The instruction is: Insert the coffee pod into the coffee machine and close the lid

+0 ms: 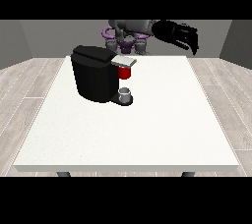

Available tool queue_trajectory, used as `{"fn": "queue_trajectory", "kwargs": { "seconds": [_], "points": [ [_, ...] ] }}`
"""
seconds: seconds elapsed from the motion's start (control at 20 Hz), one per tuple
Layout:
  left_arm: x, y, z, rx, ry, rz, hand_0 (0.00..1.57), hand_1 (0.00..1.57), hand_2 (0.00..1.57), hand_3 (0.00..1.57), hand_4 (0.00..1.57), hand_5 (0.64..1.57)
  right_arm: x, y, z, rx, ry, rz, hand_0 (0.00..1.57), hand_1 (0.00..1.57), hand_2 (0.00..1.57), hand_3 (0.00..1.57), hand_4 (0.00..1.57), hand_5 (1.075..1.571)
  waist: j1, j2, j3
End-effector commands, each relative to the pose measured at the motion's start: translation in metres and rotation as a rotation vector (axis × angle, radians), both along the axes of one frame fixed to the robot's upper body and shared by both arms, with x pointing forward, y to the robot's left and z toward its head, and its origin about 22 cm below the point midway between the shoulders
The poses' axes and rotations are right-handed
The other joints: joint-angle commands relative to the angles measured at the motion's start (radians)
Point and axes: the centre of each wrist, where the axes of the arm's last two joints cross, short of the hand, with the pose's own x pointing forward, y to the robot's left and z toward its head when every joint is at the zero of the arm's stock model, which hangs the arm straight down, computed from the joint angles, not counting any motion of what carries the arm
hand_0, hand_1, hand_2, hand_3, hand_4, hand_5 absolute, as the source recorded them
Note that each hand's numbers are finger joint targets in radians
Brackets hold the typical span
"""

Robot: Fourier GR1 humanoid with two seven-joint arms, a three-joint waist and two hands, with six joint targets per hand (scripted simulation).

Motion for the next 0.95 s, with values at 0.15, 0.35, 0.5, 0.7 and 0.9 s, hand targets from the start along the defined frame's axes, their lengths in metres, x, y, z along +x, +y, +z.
{"fn": "queue_trajectory", "kwargs": {
  "seconds": [0.15, 0.35, 0.5, 0.7, 0.9],
  "points": [
    [0.004, -0.009, 0.019, 0.004, -0.061, -0.024, 0.0, 0.0, 0.0, 0.0, 0.34, 1.571, 0.006, -0.004, 0.002, 0.031, -0.034, 0.025, 0.0, 0.0, 0.0, 0.0, 0.1, 1.571, 0.008, 0.061, 0.0001],
    [-0.012, -0.014, -0.004, 0.013, -0.001, -0.048, 0.0, 0.0, 0.0, 0.0, 0.26, 1.571, 0.006, 0.005, -0.021, 0.047, 0.012, 0.053, 0.0, 0.0, 0.0, 0.0, 0.0, 1.571, 0.002, -0.022, 0.0],
    [-0.01, -0.02, -0.001, 0.012, 0.034, -0.026, 0.0, 0.0, 0.0, 0.0, 0.27, 1.571, 0.002, 0.025, -0.033, 0.055, 0.003, 0.11, 0.0, 0.0, 0.0, 0.0, 0.0, 1.571, -0.01, -0.036, 0.0001],
    [-0.013, 0.005, -0.021, 0.007, 0.07, 0.045, 0.0, 0.0, 0.0, 0.0, 0.27, 1.571, -0.011, 0.051, -0.061, 0.05, -0.027, 0.214, 0.0, 0.0, 0.0, 0.0, 0.22, 1.571, -0.083, -0.082, -0.0001],
    [-0.021, 0.017, -0.06, -0.009, 0.171, 0.074, 0.0, 0.0, 0.0, 0.0, 0.27, 1.571, -0.026, 0.041, -0.129, 0.117, 0.064, 0.281, 0.0, 0.0, 0.0, 0.0, 0.26, 1.571, -0.132, -0.18, -0.0001]
  ]
}}
